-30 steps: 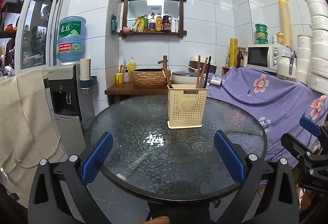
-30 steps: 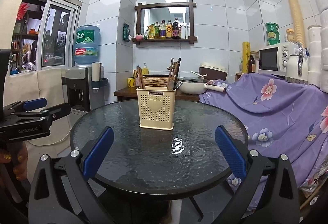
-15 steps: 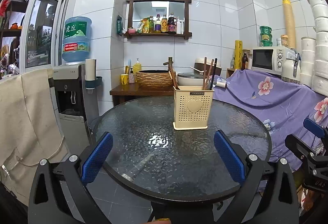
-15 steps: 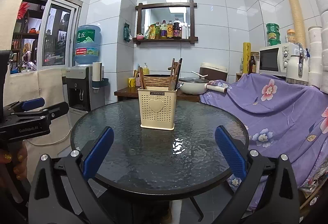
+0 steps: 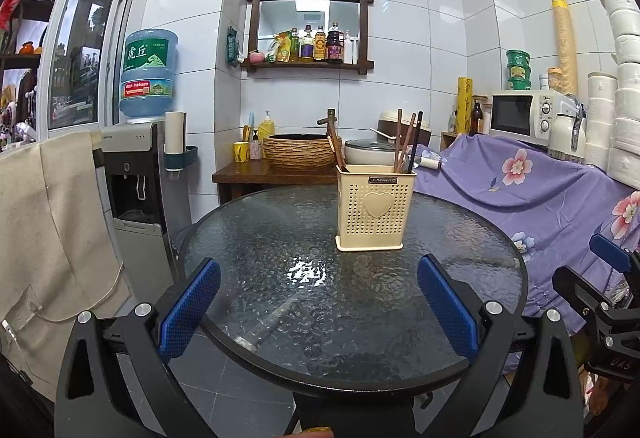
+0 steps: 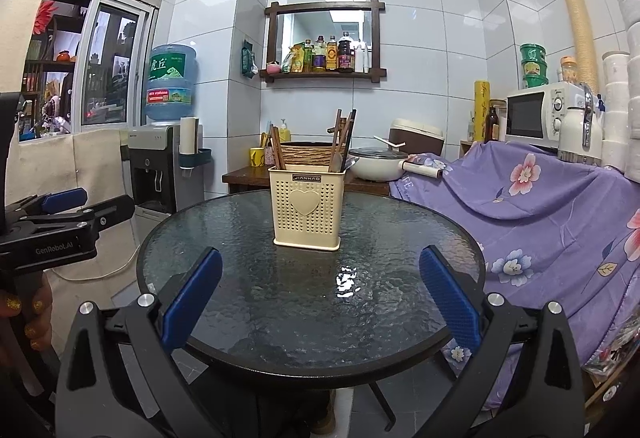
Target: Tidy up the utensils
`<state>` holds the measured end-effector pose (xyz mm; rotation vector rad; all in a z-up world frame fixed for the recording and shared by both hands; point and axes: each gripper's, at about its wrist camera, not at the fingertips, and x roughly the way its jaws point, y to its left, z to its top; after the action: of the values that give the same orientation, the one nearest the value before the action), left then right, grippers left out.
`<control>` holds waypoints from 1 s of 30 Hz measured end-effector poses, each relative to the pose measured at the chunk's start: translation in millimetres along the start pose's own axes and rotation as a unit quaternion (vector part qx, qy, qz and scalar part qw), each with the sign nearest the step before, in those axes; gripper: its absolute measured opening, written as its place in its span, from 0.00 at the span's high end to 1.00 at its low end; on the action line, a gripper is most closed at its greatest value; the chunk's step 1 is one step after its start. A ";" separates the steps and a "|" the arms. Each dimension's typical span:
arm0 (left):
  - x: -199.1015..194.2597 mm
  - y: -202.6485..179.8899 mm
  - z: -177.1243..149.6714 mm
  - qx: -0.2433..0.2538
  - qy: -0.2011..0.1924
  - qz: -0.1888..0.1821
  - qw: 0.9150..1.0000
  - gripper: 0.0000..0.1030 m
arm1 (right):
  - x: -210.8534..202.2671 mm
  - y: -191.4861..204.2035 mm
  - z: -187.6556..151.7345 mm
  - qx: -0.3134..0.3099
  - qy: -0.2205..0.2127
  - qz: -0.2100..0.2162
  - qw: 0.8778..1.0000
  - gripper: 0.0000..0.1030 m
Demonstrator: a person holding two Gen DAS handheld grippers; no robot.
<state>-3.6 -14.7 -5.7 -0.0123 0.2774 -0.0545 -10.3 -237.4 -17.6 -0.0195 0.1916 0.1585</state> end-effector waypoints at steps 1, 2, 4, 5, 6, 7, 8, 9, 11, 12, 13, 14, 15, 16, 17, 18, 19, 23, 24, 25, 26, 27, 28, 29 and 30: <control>-0.3 -0.4 0.1 0.000 0.000 0.000 1.000 0.06 | 0.1 -0.3 -0.3 0.001 0.001 0.000 1.000 0.05; -0.2 -1.0 0.1 0.001 0.000 0.001 1.000 0.06 | 0.1 0.3 -0.3 0.002 0.001 0.001 1.000 0.05; -0.1 -0.6 0.0 0.002 0.001 0.002 1.000 0.06 | 0.1 0.5 -0.8 0.002 0.002 0.002 1.000 0.05; 0.2 -0.3 -0.1 0.001 0.001 0.002 1.000 0.06 | 0.1 1.1 -0.9 0.002 0.002 0.002 1.000 0.05; 0.8 0.6 0.2 0.000 0.002 0.001 1.000 0.06 | 0.2 1.6 -1.0 0.001 0.002 0.002 1.000 0.05; 1.0 0.5 0.3 -0.001 0.002 0.000 1.000 0.06 | 0.2 2.3 -1.4 0.000 0.003 0.002 1.000 0.05; 1.0 0.6 0.4 -0.001 0.002 0.001 1.000 0.06 | 0.4 2.5 -1.6 0.000 0.003 0.003 1.000 0.05; 1.1 0.7 0.6 -0.001 0.002 0.001 1.000 0.06 | 0.7 2.6 -1.7 -0.001 0.003 0.003 1.000 0.05; 1.5 1.2 0.5 -0.001 0.003 0.001 1.000 0.06 | 1.2 2.1 -1.7 -0.001 0.004 0.003 1.000 0.05; 1.8 1.5 0.6 -0.001 0.004 0.001 1.000 0.06 | 1.4 1.9 -1.7 -0.001 0.005 0.004 1.000 0.05; 1.6 1.9 0.3 -0.002 0.004 0.001 1.000 0.06 | 1.7 1.7 -1.8 -0.001 0.006 0.004 1.000 0.05; 1.5 2.4 0.5 -0.003 0.003 0.001 1.000 0.06 | 1.6 2.3 -1.7 -0.001 0.006 0.004 1.000 0.05; 1.1 2.3 0.3 -0.004 0.003 0.002 1.000 0.06 | 1.6 2.5 -1.8 -0.001 0.006 0.004 1.000 0.05; 0.9 2.7 0.5 -0.005 0.003 0.002 1.000 0.06 | 1.6 2.5 -1.8 -0.001 0.006 0.004 1.000 0.05; 0.8 3.0 0.4 -0.005 0.003 0.002 1.000 0.06 | 1.6 2.5 -1.6 -0.001 0.006 0.004 1.000 0.05; 0.2 2.9 0.5 -0.005 0.002 0.001 1.000 0.06 | 1.7 2.7 -1.8 -0.001 0.006 0.004 1.000 0.05; 0.5 2.9 0.7 -0.006 0.002 0.000 1.000 0.06 | 1.7 3.1 -1.9 -0.001 0.006 0.004 1.000 0.05; 0.3 2.3 0.8 -0.005 0.003 0.001 1.000 0.06 | 2.0 2.8 -2.0 0.000 0.006 0.004 1.000 0.05; 0.4 2.6 0.8 -0.005 0.004 0.001 1.000 0.06 | 1.8 2.6 -1.9 -0.001 0.006 0.004 1.000 0.05; 0.2 2.1 0.8 -0.005 0.004 0.000 1.000 0.06 | 2.0 2.9 -2.2 -0.001 0.006 0.004 1.000 0.05; 0.2 2.0 0.7 -0.006 0.005 0.000 1.000 0.06 | 1.9 2.9 -1.9 -0.002 0.006 0.004 1.000 0.05; 0.5 1.6 0.9 -0.006 0.006 0.000 1.000 0.06 | 2.1 3.1 -2.1 -0.002 0.007 0.004 1.000 0.05; 0.8 1.9 1.0 -0.006 0.007 0.000 1.000 0.06 | 2.5 3.5 -2.5 -0.002 0.008 0.004 1.000 0.05; 1.2 2.6 1.1 -0.005 0.007 0.000 1.000 0.06 | 2.9 3.2 -3.1 -0.002 0.008 0.005 1.000 0.05; 1.6 2.4 1.2 -0.005 0.007 0.000 1.000 0.06 | 3.4 3.0 -3.4 -0.002 0.009 0.005 1.000 0.05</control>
<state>-1.6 -12.4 -5.0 -0.0224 0.2925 -0.0539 -8.1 -234.0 -21.6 -0.0230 0.2089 0.1687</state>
